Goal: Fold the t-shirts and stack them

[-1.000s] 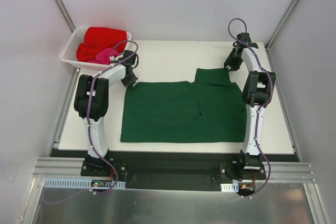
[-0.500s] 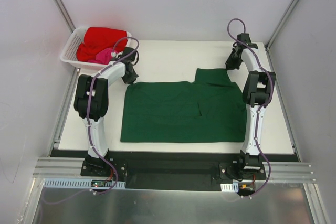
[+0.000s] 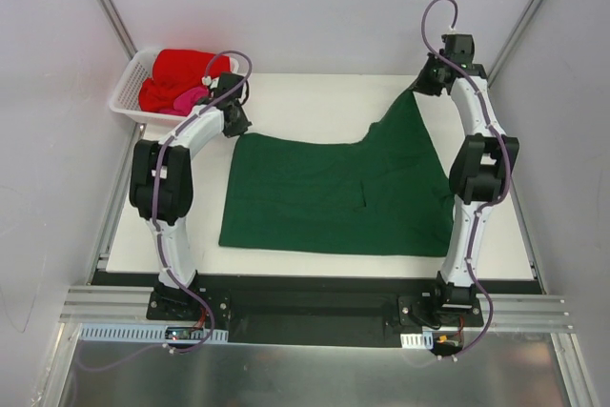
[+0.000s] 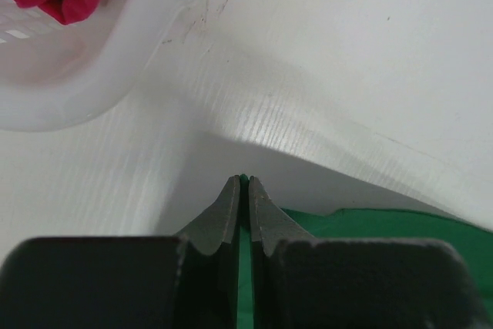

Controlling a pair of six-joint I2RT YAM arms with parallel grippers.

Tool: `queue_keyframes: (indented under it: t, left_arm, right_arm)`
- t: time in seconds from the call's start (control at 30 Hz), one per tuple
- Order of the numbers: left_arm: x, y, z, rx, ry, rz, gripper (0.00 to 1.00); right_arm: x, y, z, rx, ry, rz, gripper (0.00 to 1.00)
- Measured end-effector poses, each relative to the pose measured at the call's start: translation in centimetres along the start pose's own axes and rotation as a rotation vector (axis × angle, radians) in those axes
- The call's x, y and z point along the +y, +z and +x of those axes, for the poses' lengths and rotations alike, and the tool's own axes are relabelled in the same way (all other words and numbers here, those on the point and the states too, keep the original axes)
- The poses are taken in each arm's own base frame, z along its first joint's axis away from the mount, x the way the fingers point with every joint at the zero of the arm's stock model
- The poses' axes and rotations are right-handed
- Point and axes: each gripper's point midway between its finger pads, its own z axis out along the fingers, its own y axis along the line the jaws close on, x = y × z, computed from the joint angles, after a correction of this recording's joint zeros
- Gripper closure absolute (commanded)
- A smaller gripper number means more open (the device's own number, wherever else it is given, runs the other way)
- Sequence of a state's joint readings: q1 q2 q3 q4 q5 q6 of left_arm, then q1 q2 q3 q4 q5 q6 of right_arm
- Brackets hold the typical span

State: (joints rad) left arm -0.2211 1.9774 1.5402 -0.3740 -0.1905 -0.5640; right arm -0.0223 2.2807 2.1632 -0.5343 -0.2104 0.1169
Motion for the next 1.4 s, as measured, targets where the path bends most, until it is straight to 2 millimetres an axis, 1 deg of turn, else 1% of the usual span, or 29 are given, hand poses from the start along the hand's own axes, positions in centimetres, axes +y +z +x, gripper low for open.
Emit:
queue_keyframes:
  t: [0.07, 0.17, 0.23, 0.47, 0.63, 0.73, 0.87, 1.1, 1.3, 1.4]
  left_arm:
    - [-0.2, -0.5, -0.5, -0.015, -0.005, 0.01, 1.0]
    - [-0.1, -1.1, -1.1, -0.035, -0.014, 0.018, 1.0]
    - [0.0, -1.3, -1.3, -0.041, -0.017, 0.02, 1.0]
    - [0.9, -1.0, -2.0, -0.051, -0.029, 0.011, 1.0]
    - [1.6, -0.7, -1.9, -0.044, -0.015, 0.006, 1.0]
    - [1.5, -0.7, -1.9, -0.043, -0.007, 0.013, 1.0]
    - [1.3, -0.8, -1.8, -0.037, 0.0, 0.028, 1.0]
    - [0.9, -1.1, -1.8, -0.036, 0.027, 0.059, 1.0]
    - [1.3, -2.1, -1.3, -0.038, 0.046, 0.066, 1.0]
    - [1.5, -2.8, -1.0, -0.041, 0.052, 0.076, 1.0]
  right_arm:
    - [0.8, -1.1, -1.2, -0.033, -0.012, -0.028, 0.99]
    - [0.9, -1.8, -2.0, -0.057, -0.025, -0.042, 0.99]
    - [0.6, -2.0, -2.3, -0.062, -0.031, -0.042, 0.99]
    - [-0.8, -2.3, -2.9, -0.064, -0.027, -0.047, 0.99]
    - [-1.6, -2.6, -3.3, -0.067, -0.025, -0.053, 0.99]
    - [-1.9, -2.6, -3.2, -0.063, -0.03, -0.056, 0.99]
    - [-1.9, -2.8, -2.6, -0.048, -0.041, -0.065, 0.99]
    - [-1.7, -3.8, -1.5, -0.027, -0.069, -0.082, 0.99]
    - [-1.1, -6.3, -0.4, -0.029, -0.094, -0.101, 0.99]
    - [-0.5, -8.3, -0.1, -0.045, -0.111, -0.115, 0.99]
